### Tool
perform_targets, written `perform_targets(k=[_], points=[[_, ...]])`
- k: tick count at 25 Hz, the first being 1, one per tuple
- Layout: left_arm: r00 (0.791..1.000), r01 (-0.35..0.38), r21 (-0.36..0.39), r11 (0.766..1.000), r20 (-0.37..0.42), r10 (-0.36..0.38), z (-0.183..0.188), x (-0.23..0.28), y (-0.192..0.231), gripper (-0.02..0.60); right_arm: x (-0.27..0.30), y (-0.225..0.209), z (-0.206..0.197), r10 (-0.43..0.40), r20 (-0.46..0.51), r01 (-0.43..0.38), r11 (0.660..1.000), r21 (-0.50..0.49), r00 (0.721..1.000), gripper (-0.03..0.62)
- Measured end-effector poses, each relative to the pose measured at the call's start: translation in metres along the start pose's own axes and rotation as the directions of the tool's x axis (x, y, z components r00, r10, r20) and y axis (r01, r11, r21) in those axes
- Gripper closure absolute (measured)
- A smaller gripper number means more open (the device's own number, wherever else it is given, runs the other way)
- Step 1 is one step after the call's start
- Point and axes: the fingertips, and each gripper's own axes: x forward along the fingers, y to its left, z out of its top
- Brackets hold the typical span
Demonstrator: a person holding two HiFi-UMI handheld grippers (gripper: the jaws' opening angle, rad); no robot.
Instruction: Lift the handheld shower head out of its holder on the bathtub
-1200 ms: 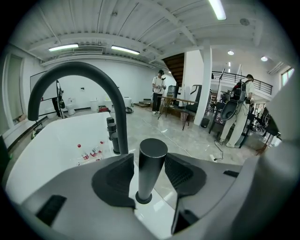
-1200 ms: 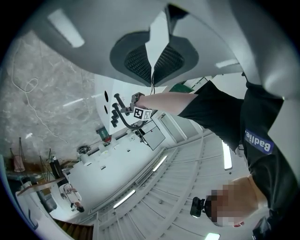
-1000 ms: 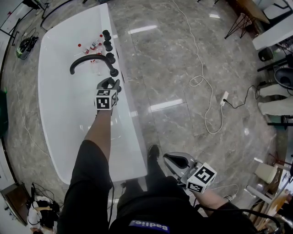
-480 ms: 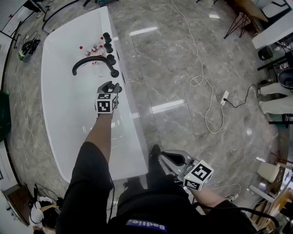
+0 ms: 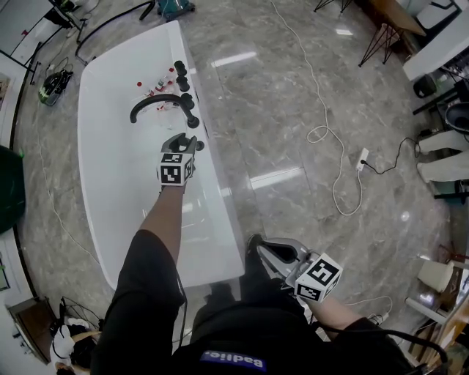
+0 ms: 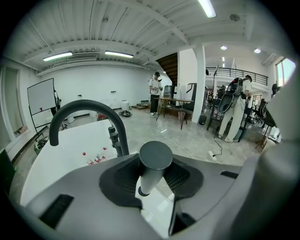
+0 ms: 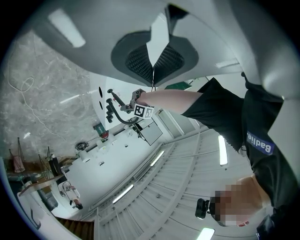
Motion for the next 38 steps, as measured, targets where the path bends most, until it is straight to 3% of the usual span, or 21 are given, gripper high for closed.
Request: perform_targets(k=[13,27,38], points=[[0.997,0.02,0.008,1.0,0.077,-0.021,0.022,-0.079,0.007,0.446,0.014,0.05,0.011,0.038,-0.003,-0.038,0.997,-0.06,0.999,0.589],[0.976,0.079,0.031,0.996,0.201,-0.083,0.06,-0.199,0.009,0.446,0.02,0.107,0.021,0.046,0.001,-0.046,0.992,-0.118,0.999,0.589],[0.958,0.138,0.031,0.99,0.249,-0.141,0.047,-0.296,-0.013,0.446,0.025,0.149,0.019,0.048,0.009,-0.046,0.987,-0.153,0.999,0.589]])
